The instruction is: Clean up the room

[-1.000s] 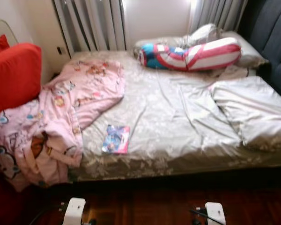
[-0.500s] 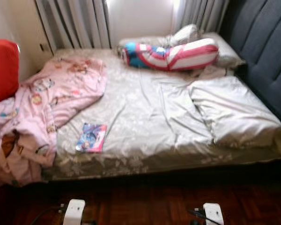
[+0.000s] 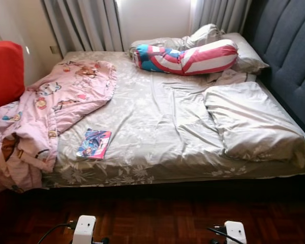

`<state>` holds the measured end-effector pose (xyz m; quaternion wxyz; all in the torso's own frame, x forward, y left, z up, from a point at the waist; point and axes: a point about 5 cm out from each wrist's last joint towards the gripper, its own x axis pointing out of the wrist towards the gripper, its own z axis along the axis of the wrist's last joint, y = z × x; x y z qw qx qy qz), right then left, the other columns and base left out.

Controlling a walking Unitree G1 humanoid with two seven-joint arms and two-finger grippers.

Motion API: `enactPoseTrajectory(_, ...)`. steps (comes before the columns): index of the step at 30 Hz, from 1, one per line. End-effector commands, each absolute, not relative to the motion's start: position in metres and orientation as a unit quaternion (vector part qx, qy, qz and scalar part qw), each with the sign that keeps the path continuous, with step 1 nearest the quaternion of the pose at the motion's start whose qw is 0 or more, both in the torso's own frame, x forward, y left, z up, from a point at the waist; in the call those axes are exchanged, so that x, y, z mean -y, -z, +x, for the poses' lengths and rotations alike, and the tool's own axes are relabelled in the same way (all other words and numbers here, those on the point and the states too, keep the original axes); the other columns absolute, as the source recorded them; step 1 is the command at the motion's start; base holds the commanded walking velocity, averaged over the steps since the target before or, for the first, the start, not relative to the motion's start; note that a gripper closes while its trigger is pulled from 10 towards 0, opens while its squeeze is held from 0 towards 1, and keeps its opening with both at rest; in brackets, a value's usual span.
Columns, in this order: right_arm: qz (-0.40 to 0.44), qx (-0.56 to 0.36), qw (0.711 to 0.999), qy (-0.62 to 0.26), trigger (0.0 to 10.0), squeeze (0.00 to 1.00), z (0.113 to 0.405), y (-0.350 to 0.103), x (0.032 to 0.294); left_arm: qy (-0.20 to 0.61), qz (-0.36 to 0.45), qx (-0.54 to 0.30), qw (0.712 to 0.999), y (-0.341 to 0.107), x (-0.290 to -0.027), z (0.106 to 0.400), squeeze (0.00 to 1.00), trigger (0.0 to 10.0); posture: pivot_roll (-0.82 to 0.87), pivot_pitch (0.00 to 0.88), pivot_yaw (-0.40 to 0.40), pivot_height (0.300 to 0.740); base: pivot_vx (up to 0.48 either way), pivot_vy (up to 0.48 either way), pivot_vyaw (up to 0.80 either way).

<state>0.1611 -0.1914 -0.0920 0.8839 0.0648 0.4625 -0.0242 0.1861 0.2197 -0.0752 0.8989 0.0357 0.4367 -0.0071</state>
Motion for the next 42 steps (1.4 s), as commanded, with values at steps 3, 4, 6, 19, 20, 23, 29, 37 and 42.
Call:
enactPoseTrajectory(3,0.073,-0.459,0.885,0.029,10.0,0.00,0.1604,0.0916,0.1949,0.005,0.032,-0.444,0.895,0.0764,-0.2219,0.1832,0.00,10.0,-0.05,0.000,-0.011,0.740,0.000,0.000,0.00)
enactPoseTrajectory(4,0.074,-0.459,0.885,0.029,10.0,0.00,0.1603,0.0916,0.1947,0.006,0.033,-0.445,0.895,0.0764,-0.2219,0.1831,0.00,10.0,-0.06,0.000,-0.007,0.740,0.000,0.000,0.00)
enactPoseTrajectory(6,0.070,-0.459,0.886,0.024,10.0,0.00,0.1606,0.0914,0.1949,0.009,0.035,-0.446,0.894,0.0766,-0.2216,0.1830,0.00,10.0,-0.06,0.000,-0.007,0.740,0.000,0.000,0.00)
enactPoseTrajectory(19,0.039,-0.475,0.878,0.041,10.0,0.00,0.1599,0.0921,0.2000,0.009,0.034,-0.444,0.895,0.0757,-0.2206,0.1854,0.00,10.0,-0.05,0.000,-0.011,0.740,0.235,0.000,0.00)
enactPoseTrajectory(20,0.057,-0.473,0.877,0.058,10.0,0.00,0.1589,0.0925,0.2006,0.009,0.034,-0.444,0.895,0.0757,-0.2201,0.1856,0.00,10.0,-0.04,0.000,-0.011,0.740,0.300,0.000,0.00)
enactPoseTrajectory(23,0.052,-0.475,0.878,0.044,10.0,0.00,0.1597,0.0921,0.2003,0.011,0.034,-0.444,0.895,0.0757,-0.2196,0.1859,0.00,10.0,-0.04,0.000,-0.010,0.740,0.303,0.000,0.00)
enactPoseTrajectory(29,0.043,-0.475,0.878,0.042,10.0,0.00,0.1602,0.0918,0.2010,0.012,0.033,-0.444,0.895,0.0755,-0.2195,0.1862,0.00,10.0,-0.05,0.000,-0.011,0.740,0.306,0.000,0.00)
enactPoseTrajectory(37,0.043,-0.475,0.878,0.035,10.0,0.00,0.1608,0.0917,0.1999,0.013,0.033,-0.444,0.895,0.0755,-0.2197,0.1862,0.00,10.0,-0.05,0.000,-0.008,0.740,0.309,0.000,0.00)
enactPoseTrajectory(42,0.040,-0.476,0.878,0.032,10.0,0.00,0.1611,0.0917,0.1995,0.013,0.034,-0.444,0.895,0.0753,-0.2202,0.1864,0.00,10.0,-0.05,0.000,-0.009,0.740,0.310,0.000,0.00)
